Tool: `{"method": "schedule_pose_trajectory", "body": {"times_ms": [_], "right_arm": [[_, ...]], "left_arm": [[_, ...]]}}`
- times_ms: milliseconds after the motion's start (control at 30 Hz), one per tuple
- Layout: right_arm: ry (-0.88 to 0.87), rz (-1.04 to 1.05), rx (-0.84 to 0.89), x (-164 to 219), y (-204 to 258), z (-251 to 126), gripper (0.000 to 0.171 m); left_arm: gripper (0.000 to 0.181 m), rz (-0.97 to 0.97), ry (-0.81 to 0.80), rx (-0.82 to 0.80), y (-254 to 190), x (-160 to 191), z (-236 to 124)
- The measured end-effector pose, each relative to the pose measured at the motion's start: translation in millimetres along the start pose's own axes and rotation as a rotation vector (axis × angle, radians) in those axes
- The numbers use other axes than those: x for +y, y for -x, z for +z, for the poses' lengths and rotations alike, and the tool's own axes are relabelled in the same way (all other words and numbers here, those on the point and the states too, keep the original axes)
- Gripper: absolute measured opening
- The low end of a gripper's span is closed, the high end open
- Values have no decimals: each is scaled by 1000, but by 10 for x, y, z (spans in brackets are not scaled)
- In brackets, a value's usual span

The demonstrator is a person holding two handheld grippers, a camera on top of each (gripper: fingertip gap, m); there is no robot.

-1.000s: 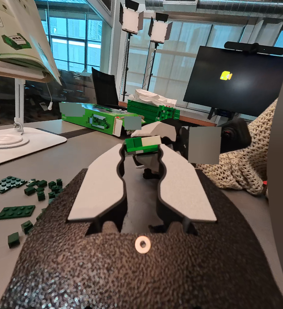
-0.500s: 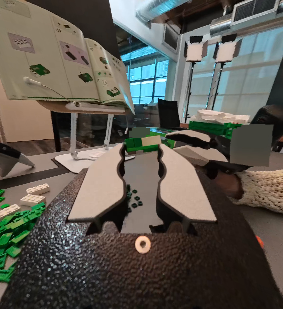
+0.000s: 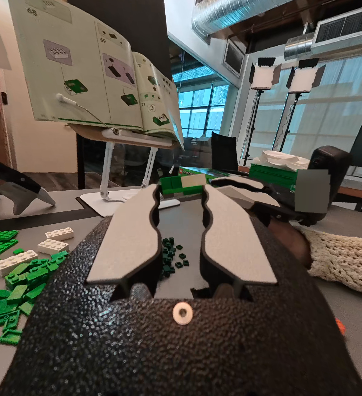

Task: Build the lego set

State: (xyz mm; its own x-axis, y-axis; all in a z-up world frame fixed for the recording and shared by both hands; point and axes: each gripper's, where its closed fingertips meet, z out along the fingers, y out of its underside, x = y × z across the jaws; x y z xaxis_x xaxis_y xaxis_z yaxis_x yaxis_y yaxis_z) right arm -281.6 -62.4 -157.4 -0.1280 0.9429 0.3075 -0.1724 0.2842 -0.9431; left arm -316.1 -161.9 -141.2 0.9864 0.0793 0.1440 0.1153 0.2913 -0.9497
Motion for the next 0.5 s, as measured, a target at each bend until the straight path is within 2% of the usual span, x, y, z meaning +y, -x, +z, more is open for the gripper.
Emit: {"method": "schedule_pose_trajectory", "body": {"times_ms": [100,333,500], "right_arm": [[21,17,48,55,-109,13,19],[32,-45,-42,84,41,86,11],[28,-71,-88,73,149,96,11]], "left_arm": [[36,6,14,-10,5,18,15],[37,-25,13,-14,53,6,-9],[37,68,95,-38,148,37,-84]]}}
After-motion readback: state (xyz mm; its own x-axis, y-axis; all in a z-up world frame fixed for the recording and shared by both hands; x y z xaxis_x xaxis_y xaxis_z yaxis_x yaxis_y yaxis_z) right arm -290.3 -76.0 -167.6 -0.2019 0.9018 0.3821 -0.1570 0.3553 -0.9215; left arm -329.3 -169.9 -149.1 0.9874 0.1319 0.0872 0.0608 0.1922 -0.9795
